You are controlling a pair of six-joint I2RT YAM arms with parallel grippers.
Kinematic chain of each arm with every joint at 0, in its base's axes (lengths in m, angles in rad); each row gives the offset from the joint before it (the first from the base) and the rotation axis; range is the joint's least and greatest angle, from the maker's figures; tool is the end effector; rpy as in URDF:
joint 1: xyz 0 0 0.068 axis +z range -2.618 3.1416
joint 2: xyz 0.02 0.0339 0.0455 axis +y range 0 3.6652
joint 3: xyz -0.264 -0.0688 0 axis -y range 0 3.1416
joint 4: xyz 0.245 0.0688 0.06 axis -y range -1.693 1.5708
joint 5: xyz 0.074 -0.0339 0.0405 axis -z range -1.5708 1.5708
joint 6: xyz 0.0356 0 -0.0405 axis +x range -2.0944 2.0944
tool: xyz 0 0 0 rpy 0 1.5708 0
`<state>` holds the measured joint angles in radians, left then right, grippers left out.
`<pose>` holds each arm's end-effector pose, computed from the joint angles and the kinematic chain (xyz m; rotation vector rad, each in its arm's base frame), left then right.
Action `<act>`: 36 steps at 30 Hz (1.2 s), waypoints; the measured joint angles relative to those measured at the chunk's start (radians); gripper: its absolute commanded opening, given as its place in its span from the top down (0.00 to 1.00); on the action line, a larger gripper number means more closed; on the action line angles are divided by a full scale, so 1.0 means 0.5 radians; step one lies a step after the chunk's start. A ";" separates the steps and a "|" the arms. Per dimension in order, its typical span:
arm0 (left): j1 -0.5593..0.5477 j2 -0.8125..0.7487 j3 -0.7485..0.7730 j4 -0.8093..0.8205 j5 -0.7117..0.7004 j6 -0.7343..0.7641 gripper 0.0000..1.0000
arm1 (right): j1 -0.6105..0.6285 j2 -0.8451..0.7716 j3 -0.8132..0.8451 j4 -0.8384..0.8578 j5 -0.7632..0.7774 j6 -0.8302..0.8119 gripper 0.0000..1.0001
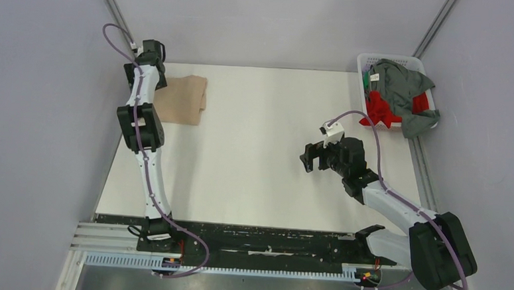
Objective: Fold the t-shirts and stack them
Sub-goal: Put the neatly folded tshirt into the corner of the board with the left arm, then reset both arms
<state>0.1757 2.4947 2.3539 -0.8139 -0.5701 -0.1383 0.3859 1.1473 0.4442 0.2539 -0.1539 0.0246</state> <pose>0.5300 0.1136 0.2128 -0.6074 2.3789 0.7308 0.2162 0.0937 0.1941 -0.4630 1.9858 0.4144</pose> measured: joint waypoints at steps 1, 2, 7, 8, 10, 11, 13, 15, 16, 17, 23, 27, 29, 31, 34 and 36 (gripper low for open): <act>-0.003 0.000 0.020 -0.002 -0.022 0.001 0.00 | 0.000 0.000 0.000 0.001 0.001 0.000 0.02; -0.008 -0.002 0.030 0.001 -0.040 0.001 0.00 | 0.000 0.000 0.000 0.001 0.001 0.000 0.02; -0.047 -0.092 -0.034 -0.024 -0.035 -0.013 0.00 | -0.004 -0.002 0.000 0.000 0.002 0.002 0.02; -0.056 -0.146 -0.103 -0.015 -0.021 -0.015 0.00 | -0.005 -0.005 0.000 0.000 0.005 0.004 0.02; -0.089 -0.315 -0.311 -0.015 0.000 -0.037 0.00 | -0.005 -0.022 0.000 -0.002 0.021 0.018 0.02; -0.114 -0.404 -0.412 -0.009 0.010 -0.051 0.00 | -0.005 -0.041 0.000 -0.002 0.040 0.027 0.01; -0.189 -0.571 -0.591 0.002 0.034 -0.078 0.00 | -0.007 -0.091 -0.004 -0.002 0.079 0.055 0.01; -0.305 -0.752 -0.781 0.027 0.092 -0.121 0.00 | -0.010 -0.156 -0.021 0.001 0.130 0.088 0.01; -0.362 -0.828 -0.860 0.043 0.136 -0.149 0.00 | -0.011 -0.190 -0.036 0.002 0.152 0.111 0.02; -0.442 -0.931 -0.974 0.090 0.210 -0.197 0.00 | -0.015 -0.217 -0.053 0.006 0.172 0.133 0.01; -0.941 -1.610 -1.665 0.385 0.588 -0.410 0.00 | -0.069 -0.250 -0.137 0.040 0.304 0.316 0.01; -1.120 -2.095 -2.226 0.688 0.798 -0.553 0.00 | -0.139 -0.252 -0.204 0.053 0.360 0.403 0.01; -1.145 -2.292 -2.502 0.809 0.859 -0.618 0.00 | -0.162 -0.262 -0.228 0.014 0.380 0.423 0.02; -1.155 -2.464 -2.761 0.879 0.887 -0.666 0.00 | -0.166 -0.299 -0.246 -0.012 0.393 0.430 0.01; -1.164 -2.685 -3.061 0.916 0.887 -0.735 0.00 | -0.166 -0.387 -0.279 -0.018 0.407 0.431 0.01; -1.167 -2.791 -3.159 0.916 0.880 -0.747 0.00 | -0.166 -0.428 -0.294 -0.018 0.419 0.433 0.01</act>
<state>-0.4076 1.0992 0.7746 -0.3561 -0.1299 -0.5117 0.3031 0.9333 0.2974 0.2451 0.0555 0.2409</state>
